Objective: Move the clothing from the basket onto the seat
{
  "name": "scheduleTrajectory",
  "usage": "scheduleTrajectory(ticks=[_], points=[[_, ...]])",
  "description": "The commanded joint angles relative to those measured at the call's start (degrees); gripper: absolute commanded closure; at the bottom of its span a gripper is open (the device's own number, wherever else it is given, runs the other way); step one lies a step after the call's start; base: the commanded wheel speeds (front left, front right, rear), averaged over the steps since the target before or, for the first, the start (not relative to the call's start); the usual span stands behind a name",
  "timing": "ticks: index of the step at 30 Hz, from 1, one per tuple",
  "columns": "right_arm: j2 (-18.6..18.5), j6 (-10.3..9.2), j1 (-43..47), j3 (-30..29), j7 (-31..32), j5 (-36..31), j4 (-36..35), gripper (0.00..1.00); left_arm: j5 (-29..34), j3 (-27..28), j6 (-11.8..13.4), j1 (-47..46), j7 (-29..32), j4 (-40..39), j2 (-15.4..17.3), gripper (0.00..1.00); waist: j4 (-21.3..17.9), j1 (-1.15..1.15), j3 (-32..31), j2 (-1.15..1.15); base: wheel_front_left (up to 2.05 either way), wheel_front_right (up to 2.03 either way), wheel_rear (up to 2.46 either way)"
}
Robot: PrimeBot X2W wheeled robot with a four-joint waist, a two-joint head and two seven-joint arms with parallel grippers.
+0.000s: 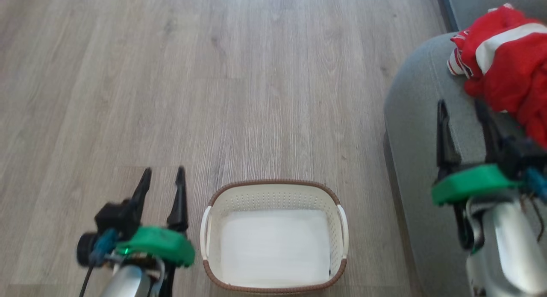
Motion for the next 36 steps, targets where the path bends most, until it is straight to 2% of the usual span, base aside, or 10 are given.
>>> scheduleTrajectory(ticks=[1,6,11,36], points=[[0.3,-0.02,-0.2,1.2,-0.5,0.2,-2.7,0.00,0.7,3.2,0.6,-1.1,-0.7,-2.6,1.0,0.00,0.3,0.01,-0.4,0.00,0.00,0.00,0.00],[0.8,-0.02,5.4,0.9,-0.5,2.0,-4.7,0.00,2.6,6.3,1.0,3.3,-0.7,-4.8,0.2,0.00,0.9,0.01,-1.6,0.00,0.00,0.00,0.00],[0.8,-0.02,8.8,1.3,-0.5,3.5,-4.9,0.00,3.4,8.5,-0.4,5.6,-0.7,-6.1,-0.9,0.00,1.3,0.01,-2.2,0.00,0.00,0.00,0.00],[0.8,-0.02,13.3,3.5,-0.5,5.0,-3.0,0.00,6.4,12.9,-5.7,7.7,-0.7,-1.8,-4.4,0.00,2.3,0.01,-3.8,0.00,0.00,0.00,0.00]])
